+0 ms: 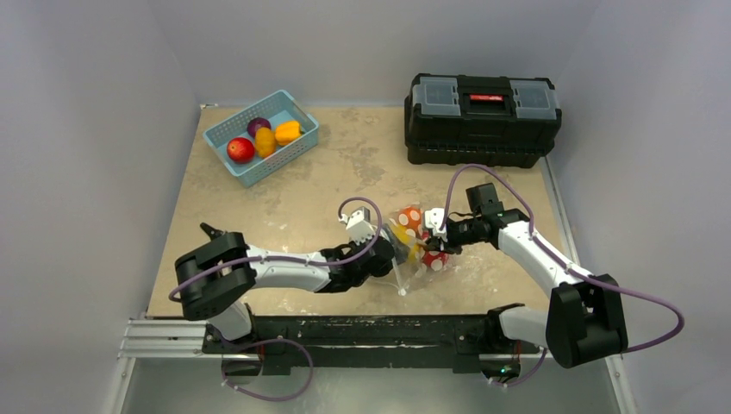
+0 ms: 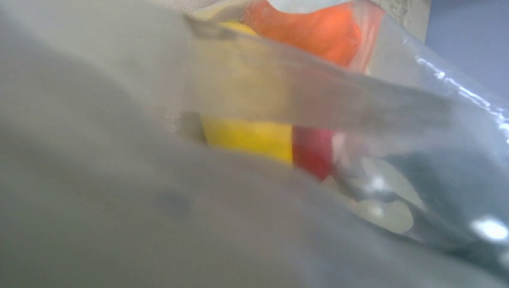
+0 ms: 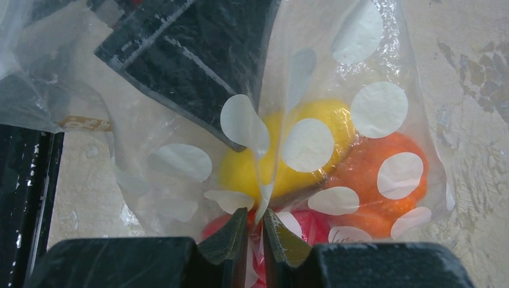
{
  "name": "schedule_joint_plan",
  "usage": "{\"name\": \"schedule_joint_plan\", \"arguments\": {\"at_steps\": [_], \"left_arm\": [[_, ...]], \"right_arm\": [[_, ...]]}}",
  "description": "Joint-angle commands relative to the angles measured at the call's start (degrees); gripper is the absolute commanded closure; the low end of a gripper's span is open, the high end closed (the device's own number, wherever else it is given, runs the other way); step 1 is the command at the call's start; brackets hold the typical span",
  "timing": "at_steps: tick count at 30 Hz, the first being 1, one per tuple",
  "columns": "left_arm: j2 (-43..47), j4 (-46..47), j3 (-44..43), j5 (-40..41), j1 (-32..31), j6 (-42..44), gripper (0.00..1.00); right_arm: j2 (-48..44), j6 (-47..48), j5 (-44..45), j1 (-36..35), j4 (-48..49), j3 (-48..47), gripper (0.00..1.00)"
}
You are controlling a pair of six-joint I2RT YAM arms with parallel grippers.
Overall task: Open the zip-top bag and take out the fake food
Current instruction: Pick up the fake fruit from the zipper food storage bag.
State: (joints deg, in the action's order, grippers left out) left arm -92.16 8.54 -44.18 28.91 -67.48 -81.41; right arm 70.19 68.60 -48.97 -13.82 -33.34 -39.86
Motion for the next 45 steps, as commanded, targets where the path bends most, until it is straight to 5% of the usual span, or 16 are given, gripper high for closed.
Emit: {"name": "schedule_joint_plan", "arguments": {"at_steps": [1, 22, 45], "left_arm": [[-2.43, 1.14, -3.41, 0.66, 0.88, 4.73, 0.31], [-7.82, 10.65, -5.75, -4.23, 4.98, 16.49, 0.25], [-8.59, 7.50, -9.94, -6.56, 7.54, 22.80, 0.34]], "right_arm": [[-0.05, 0.97, -1.30, -0.37, -0.56, -1.21, 0.87], [0.29, 0.64, -0.82, -0.47, -0.32, -1.10, 0.87], [0.34, 0.06, -0.40, -0.50, 0.09, -1.23, 0.88]]}}
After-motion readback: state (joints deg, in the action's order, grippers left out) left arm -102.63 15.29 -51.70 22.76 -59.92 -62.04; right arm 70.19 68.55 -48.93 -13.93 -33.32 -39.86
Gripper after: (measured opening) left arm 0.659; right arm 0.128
